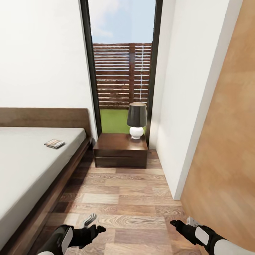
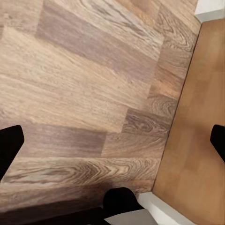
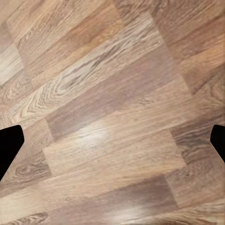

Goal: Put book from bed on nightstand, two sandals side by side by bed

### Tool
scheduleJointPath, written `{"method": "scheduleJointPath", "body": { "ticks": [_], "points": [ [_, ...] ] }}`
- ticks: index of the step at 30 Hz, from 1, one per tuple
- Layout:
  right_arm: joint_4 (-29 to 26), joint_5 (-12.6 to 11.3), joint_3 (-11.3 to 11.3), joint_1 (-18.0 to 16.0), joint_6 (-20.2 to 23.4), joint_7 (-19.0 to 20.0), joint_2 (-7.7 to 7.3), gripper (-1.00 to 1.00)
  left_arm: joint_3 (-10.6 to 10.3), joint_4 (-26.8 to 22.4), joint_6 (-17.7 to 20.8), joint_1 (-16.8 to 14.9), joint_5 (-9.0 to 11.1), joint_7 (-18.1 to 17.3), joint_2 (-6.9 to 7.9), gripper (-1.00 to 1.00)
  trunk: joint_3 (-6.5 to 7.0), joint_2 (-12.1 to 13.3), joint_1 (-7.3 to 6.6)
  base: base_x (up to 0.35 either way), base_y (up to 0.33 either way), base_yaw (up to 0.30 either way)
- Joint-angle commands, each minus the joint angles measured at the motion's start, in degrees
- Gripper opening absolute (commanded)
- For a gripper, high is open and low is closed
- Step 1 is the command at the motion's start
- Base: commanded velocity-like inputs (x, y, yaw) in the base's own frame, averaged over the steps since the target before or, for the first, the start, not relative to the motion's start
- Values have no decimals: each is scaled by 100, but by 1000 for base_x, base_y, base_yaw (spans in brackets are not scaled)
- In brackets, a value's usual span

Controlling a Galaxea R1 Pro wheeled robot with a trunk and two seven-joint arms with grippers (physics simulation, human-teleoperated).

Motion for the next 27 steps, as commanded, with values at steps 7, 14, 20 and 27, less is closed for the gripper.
{"method": "scheduleJointPath", "body": {
  "ticks": [7,14,20,27],
  "points": [
    [-6,4,-30,-2,25,11,-2,100,43,-11,31,-4,-61,-43,-7,100,-6,-3,1,201,0,0],
    [-6,4,-30,-2,24,8,6,100,43,-10,31,-4,-61,-43,-7,100,-6,-3,1,197,0,2],
    [-6,4,-30,-2,17,8,7,100,42,-10,31,-4,-61,-43,-7,100,-6,-3,1,191,0,55],
    [-6,4,-30,-2,15,7,7,100,42,-11,31,-4,-61,-43,-7,100,-6,-3,1,178,0,102]
  ]
}}
